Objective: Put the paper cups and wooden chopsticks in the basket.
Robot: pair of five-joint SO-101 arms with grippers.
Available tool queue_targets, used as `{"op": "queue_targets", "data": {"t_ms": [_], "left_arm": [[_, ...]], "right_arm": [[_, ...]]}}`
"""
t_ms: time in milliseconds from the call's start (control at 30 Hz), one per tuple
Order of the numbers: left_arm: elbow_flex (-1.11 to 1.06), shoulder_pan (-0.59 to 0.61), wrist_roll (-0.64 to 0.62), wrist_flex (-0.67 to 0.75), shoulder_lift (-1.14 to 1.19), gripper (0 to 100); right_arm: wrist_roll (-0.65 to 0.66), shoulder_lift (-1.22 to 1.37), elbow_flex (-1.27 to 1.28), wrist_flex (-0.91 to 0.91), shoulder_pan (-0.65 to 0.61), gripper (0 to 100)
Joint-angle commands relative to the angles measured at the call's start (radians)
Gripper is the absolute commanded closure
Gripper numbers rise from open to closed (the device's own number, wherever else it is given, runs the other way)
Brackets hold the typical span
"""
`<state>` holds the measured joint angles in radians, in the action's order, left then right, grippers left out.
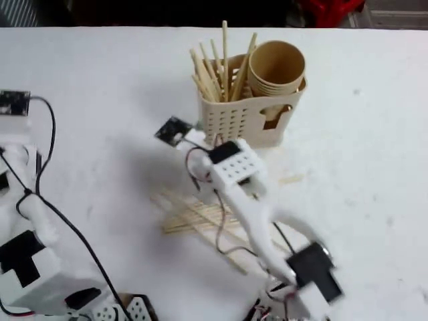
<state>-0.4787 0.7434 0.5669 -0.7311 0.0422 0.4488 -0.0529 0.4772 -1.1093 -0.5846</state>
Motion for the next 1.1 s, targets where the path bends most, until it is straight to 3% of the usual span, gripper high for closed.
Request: {"op": "queue_targets", "data": {"t_ms": [0, 233, 467, 733, 1067], "left_arm": [[0.213, -0.079, -0.066, -0.229, -0.013, 91], [0.445, -0.214, -0.157, -0.526, -0.077, 91], [0.347, -0.363, -0.186, -0.644, -0.461, 91], [-0.071, -0.530, -0.347, -0.436, -0.742, 91], [-0.597, -0.575, -0.371, -0.021, -1.101, 91]], "right_arm": [[0.091, -0.249, 0.095, 0.047, 0.073, 95.0], [0.160, -0.421, 0.262, 0.099, 0.292, 96.4], [0.161, -0.748, 0.526, 0.122, 0.303, 97.4], [0.152, -0.980, 0.741, 0.145, 0.148, 97.4], [0.069, -0.989, 0.821, 0.334, 0.205, 97.4]]}}
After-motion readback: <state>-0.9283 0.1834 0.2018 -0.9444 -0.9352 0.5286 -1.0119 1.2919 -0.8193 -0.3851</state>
